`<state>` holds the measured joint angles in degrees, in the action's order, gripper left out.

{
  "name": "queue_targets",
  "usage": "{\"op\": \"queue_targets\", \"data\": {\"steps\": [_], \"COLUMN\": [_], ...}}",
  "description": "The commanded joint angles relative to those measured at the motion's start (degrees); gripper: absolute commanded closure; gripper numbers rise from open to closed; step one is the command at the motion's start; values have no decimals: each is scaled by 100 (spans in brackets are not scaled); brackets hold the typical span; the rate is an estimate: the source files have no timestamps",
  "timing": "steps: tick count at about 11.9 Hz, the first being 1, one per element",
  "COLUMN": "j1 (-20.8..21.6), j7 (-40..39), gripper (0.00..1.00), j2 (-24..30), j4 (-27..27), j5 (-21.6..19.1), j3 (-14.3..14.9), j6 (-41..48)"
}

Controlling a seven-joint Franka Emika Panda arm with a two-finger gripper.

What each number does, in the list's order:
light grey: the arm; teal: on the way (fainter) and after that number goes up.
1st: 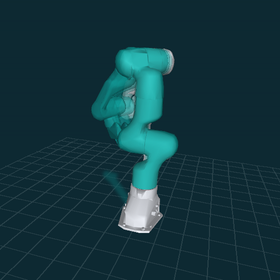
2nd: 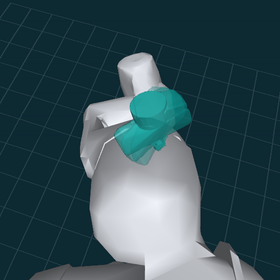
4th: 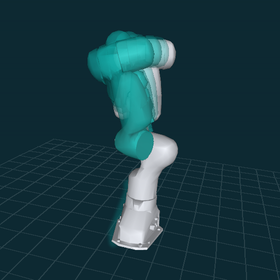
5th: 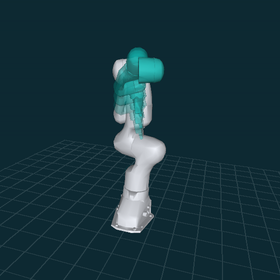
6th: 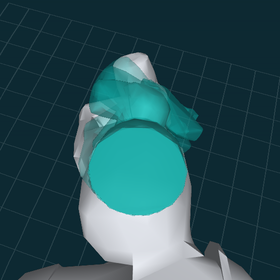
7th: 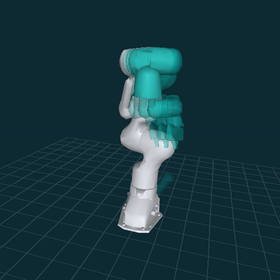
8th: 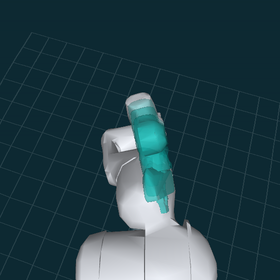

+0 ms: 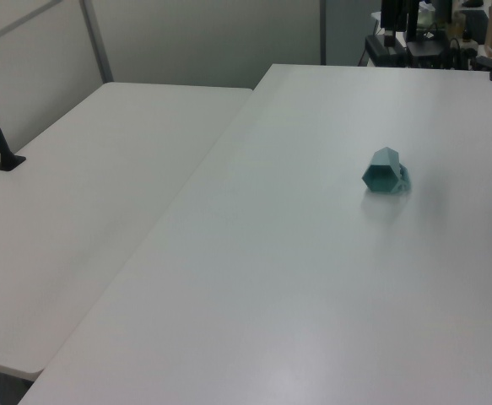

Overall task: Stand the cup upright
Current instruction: 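Move the gripper toward the teal cup lying on its side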

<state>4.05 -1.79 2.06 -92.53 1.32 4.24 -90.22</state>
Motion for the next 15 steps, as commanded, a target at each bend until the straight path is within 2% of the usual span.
{"op": "queue_targets", "data": {"steps": [1,3,7,8,11,13,15], "j1": [78,481,1570,1982,2958,3478,3795], "j7": [371,670,1794,2084,2848,3350,3956], "gripper": [0,0,0,0,0,0,0], "j2": [216,216,15,-56,-135,-415,-836], "j4": [-301,-292,-292,-379,-879,-1179,-1329], "j5": [-131,8,1368,1841,2835,3346,3751], "j3": [-37,-38,-46,-46,-46,-46,-55], "j6": [-4,-13,-13,-13,-4,5,-13]}}
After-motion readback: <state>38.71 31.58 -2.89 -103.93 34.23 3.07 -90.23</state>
